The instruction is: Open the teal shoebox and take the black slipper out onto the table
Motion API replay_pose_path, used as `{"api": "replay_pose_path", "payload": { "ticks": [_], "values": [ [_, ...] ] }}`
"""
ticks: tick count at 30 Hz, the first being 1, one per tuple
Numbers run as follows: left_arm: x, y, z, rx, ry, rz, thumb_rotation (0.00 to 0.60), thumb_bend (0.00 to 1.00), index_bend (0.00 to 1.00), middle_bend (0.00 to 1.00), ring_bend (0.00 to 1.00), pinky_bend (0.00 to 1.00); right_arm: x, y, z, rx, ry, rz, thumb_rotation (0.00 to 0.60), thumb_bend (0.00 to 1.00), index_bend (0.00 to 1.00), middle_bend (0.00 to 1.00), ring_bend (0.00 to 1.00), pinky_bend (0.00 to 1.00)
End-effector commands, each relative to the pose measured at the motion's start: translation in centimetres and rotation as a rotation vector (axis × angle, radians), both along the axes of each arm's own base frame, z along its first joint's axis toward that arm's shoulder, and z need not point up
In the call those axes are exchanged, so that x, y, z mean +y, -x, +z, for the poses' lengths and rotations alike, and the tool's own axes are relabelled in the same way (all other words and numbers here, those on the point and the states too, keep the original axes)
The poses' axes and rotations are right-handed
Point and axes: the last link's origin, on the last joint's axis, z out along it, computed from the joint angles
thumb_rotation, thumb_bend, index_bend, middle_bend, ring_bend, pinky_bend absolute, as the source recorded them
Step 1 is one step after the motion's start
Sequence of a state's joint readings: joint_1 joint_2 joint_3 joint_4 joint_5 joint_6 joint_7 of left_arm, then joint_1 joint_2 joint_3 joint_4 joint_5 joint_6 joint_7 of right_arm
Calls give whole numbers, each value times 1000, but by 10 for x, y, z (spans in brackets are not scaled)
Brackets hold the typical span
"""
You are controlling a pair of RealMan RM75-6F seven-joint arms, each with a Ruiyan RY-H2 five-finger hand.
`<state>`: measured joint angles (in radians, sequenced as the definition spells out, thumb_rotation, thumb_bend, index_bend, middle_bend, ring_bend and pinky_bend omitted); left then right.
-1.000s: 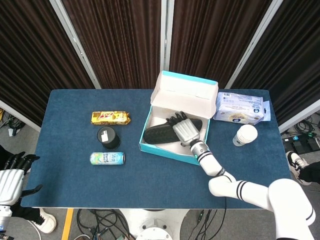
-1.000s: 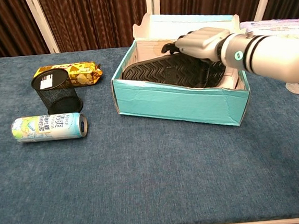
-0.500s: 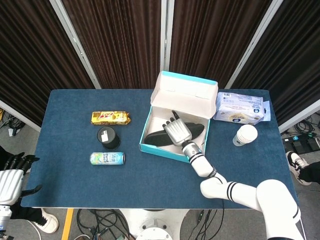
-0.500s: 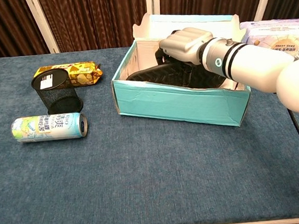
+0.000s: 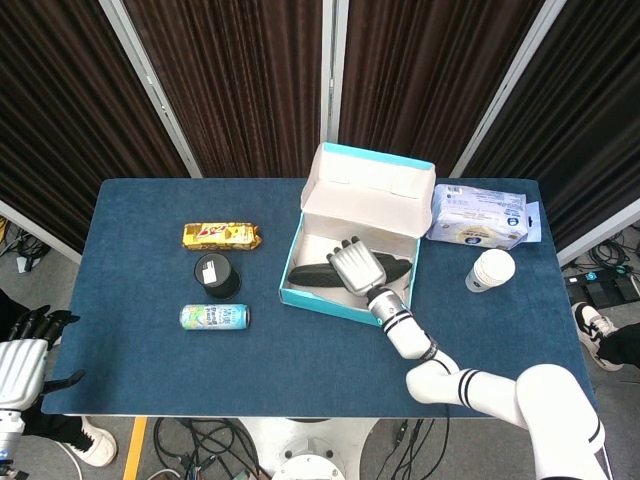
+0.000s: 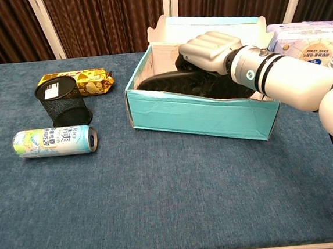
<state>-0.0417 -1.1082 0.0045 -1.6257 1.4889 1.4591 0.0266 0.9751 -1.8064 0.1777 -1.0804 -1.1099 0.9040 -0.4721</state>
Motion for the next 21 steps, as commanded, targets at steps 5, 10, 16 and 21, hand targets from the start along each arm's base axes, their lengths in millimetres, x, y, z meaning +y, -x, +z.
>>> {"api": "replay_pose_path", "payload": {
  "ticks": [5, 10, 16, 21],
  "values": [
    [0, 1, 1, 1, -5, 2, 600, 0, 250, 196, 97, 117, -5, -7, 41, -108, 84, 78, 600, 499, 705, 567, 465, 516],
    [1, -2, 2, -1, -6, -6, 600, 0, 249, 196, 97, 117, -2, -18, 72, -198, 116, 133, 600, 499, 709, 571, 469, 516],
    [2, -5, 2, -3, -5, -16, 600, 0, 249, 196, 97, 117, -4, -20, 89, -93, 128, 178, 600, 499, 710, 570, 467, 487],
    [0, -6, 2, -1, -2, -13, 600, 0, 249, 196, 97, 118, -2, -21, 91, -54, 136, 206, 600, 499, 709, 569, 465, 425]
  ]
}}
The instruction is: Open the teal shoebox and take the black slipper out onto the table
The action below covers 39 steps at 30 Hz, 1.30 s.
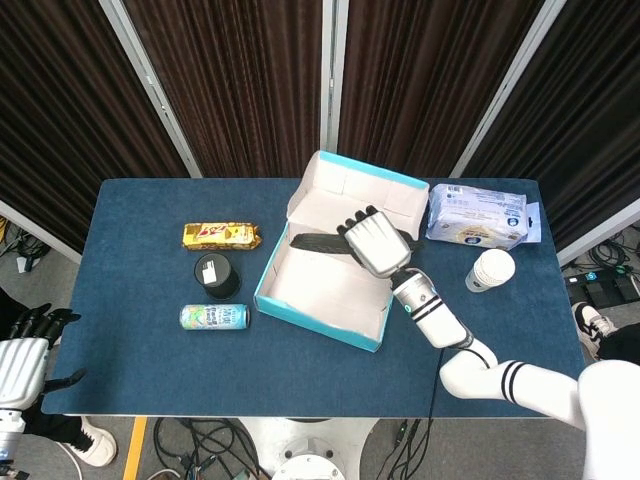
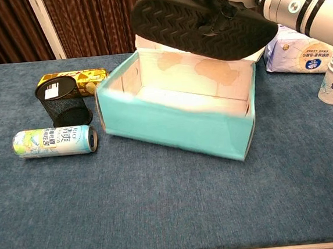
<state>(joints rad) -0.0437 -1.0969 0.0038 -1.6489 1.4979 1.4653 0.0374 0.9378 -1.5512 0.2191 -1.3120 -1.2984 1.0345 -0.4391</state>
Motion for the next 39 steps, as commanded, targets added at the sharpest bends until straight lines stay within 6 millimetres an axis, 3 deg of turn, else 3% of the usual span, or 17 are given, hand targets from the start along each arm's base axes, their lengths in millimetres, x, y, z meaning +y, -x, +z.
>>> {"api": "replay_pose_path", "payload": {
  "ticks": [1, 8, 13, 18, 22, 28, 33, 39],
  "values": [
    [-1, 0, 0, 0, -1, 2, 600, 0, 249, 196, 97, 118, 6, -6, 4, -48, -24, 11, 600, 498, 709, 568, 465, 424],
    [-4, 1, 3, 6, -8, 13, 600, 0, 249, 196, 97, 118, 43, -40, 18, -320, -252, 66, 600, 468, 709, 570, 463, 421],
    [-6, 2, 5, 6, -15, 16, 600, 0, 249, 196, 97, 118, 70, -62, 29, -414, -416, 88, 600, 464, 709, 571, 460, 405],
    [-9, 4, 6, 5, -20, 24, 600, 0, 249, 196, 97, 118, 90, -76, 26, -464, -569, 64, 600, 461, 709, 571, 460, 386],
    [-11, 6, 6, 5, -20, 29, 600, 0, 249, 196, 97, 118, 105, -82, 6, -482, -737, -16, 600, 458, 709, 573, 461, 357],
    [-11, 7, 5, 1, -14, 31, 600, 0, 249, 196, 97, 118, 124, -86, -39, -414, -916, -104, 600, 459, 709, 573, 460, 325],
    [-11, 9, 4, 0, -11, 40, 600, 0, 249, 196, 97, 118, 129, -86, -71, -328, -916, -111, 600, 458, 705, 571, 460, 297],
    [-11, 14, 4, -1, -9, 52, 600, 0, 249, 196, 97, 118, 117, -77, -88, -136, -772, -76, 600, 458, 675, 568, 454, 203]
  ]
}}
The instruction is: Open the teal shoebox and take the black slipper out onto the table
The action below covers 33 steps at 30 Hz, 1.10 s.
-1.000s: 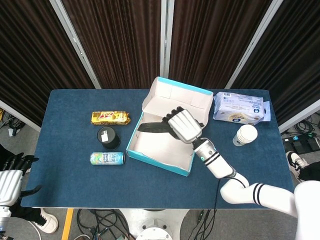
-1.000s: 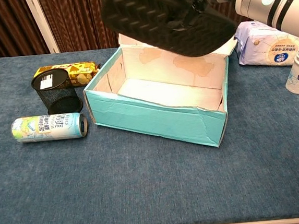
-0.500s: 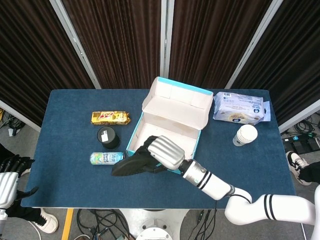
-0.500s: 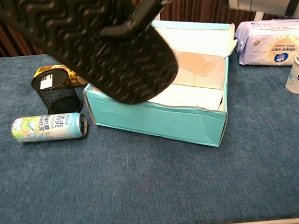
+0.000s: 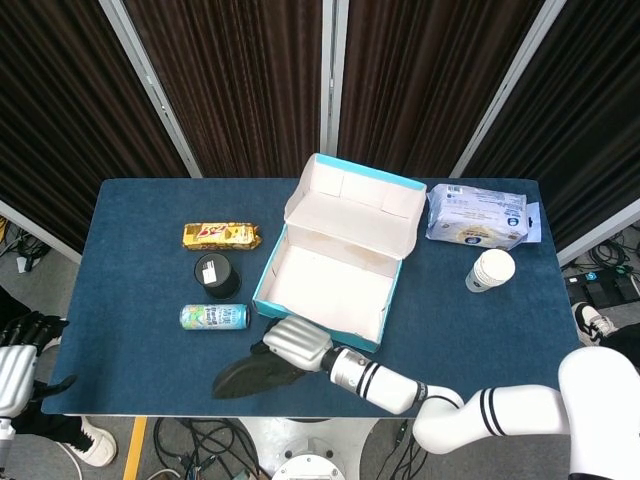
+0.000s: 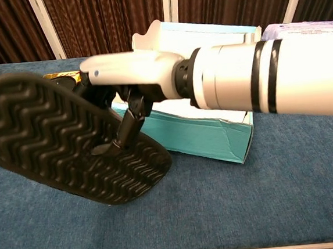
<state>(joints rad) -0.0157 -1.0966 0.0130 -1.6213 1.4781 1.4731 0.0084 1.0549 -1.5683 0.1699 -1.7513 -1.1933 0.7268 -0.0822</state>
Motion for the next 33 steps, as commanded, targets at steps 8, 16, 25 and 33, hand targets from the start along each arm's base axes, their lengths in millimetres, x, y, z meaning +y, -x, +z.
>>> {"api": "replay_pose_path", "payload": {
  "ticks": [8, 16, 25, 33],
  "values": [
    [3, 3, -2, -7, 14, 8, 600, 0, 249, 196, 97, 118, -16, 13, -14, 342, 189, 74, 600, 435, 551, 494, 314, 22],
    [4, 3, -1, -6, 12, 10, 600, 0, 250, 196, 97, 118, -21, 7, -19, 359, 324, 107, 600, 74, 4, 19, 0, 0],
    [5, 2, -1, -6, 14, 6, 600, 0, 249, 196, 97, 118, -32, -3, -24, 276, 365, 104, 600, 0, 0, 0, 0, 0],
    [4, 3, 1, -2, 8, 14, 600, 0, 249, 196, 97, 118, -43, -17, -21, 219, 350, 81, 600, 0, 0, 0, 0, 0]
  ]
}}
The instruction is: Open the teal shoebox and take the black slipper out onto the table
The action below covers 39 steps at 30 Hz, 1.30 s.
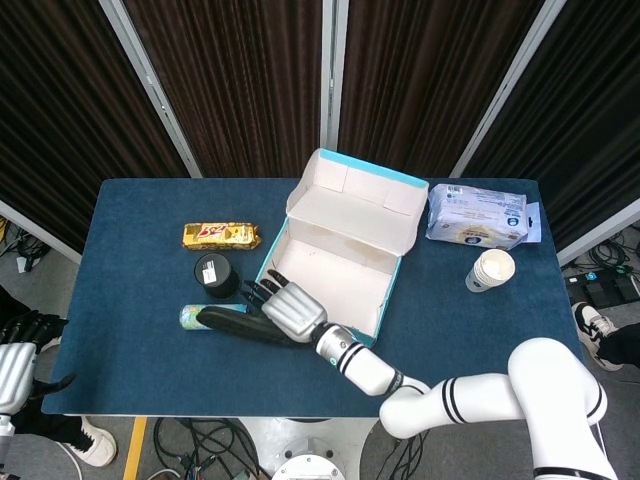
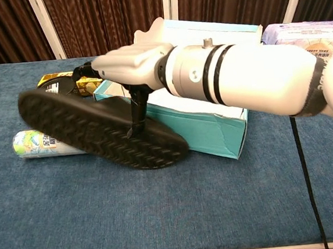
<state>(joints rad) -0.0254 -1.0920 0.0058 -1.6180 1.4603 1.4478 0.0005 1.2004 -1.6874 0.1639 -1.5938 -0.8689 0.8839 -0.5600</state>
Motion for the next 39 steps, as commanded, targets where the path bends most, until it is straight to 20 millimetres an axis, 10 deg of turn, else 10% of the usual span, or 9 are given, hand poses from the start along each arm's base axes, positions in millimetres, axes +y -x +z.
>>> {"api": "replay_pose_path", "payload": {
  "ticks": [1, 16, 22, 31, 39],
  "values": [
    [0, 0, 0, 0, 0, -1, 600, 0, 249, 196, 97, 118, -3, -4, 1, 0, 5, 11, 600, 0, 0, 0, 0, 0],
    [-1, 0, 1, 2, -2, -1, 600, 0, 250, 196, 97, 118, -5, 1, 1, 8, 38, 10, 600, 0, 0, 0, 0, 0],
    [-1, 2, 3, 6, -22, -5, 600, 0, 249, 196, 97, 118, -4, 15, 40, -56, 109, 18, 600, 0, 0, 6, 0, 0],
    [7, 1, -1, 7, -67, -54, 600, 0, 249, 196, 97, 118, 30, 141, 157, -80, 382, -158, 600, 73, 72, 144, 43, 66],
    [14, -1, -12, 18, -121, -88, 600, 0, 249, 196, 97, 118, 108, 265, 233, -82, 597, -446, 600, 100, 77, 98, 12, 37]
  ]
}}
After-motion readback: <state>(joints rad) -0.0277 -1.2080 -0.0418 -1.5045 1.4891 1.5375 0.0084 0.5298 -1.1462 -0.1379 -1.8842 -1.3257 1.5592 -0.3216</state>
